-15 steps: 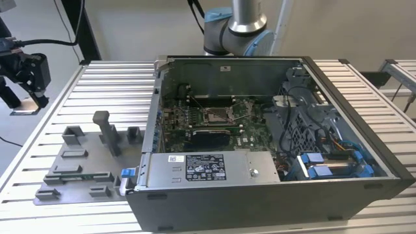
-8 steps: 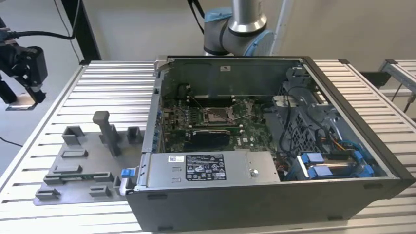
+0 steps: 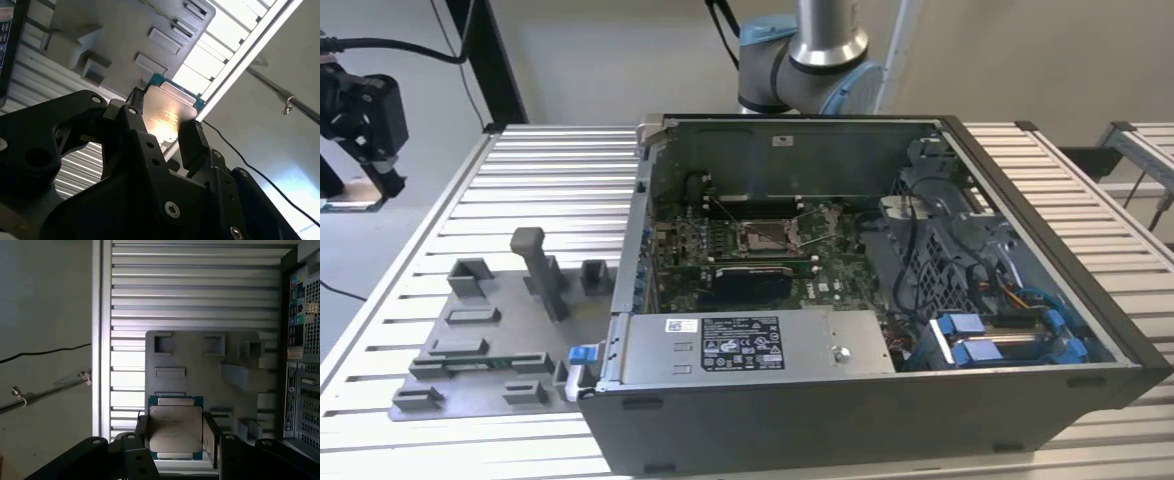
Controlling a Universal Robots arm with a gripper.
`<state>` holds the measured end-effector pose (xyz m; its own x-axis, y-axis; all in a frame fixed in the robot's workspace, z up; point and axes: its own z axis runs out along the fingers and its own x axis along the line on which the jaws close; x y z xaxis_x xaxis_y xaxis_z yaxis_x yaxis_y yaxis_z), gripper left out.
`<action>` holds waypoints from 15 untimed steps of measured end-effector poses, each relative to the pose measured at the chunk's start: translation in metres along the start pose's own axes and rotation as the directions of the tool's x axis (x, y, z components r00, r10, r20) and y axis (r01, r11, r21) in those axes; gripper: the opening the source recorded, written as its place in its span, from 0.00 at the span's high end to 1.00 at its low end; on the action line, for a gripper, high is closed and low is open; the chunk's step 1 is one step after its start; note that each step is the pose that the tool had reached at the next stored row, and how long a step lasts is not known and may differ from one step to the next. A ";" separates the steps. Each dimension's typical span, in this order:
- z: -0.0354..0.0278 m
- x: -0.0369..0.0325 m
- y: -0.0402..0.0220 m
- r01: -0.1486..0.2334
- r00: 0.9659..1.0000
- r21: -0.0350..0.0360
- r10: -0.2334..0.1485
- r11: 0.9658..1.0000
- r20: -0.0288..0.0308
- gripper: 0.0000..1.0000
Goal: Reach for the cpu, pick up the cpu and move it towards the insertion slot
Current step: 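Pick up the cpu and move it towards the insertion slot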
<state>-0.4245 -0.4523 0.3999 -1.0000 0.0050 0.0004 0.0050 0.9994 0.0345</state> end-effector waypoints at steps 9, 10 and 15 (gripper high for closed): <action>-0.0053 -0.0074 0.0002 0.001 1.000 -0.001 -0.001 1.000 0.000 1.00; -0.0052 -0.0114 0.0003 0.001 1.000 -0.001 -0.001 1.000 0.000 1.00; -0.0053 -0.0300 0.0004 0.004 1.000 -0.002 -0.004 1.000 -0.001 1.00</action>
<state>-0.3945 -0.4523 0.4052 -1.0000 0.0012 0.0012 0.0013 0.9993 0.0363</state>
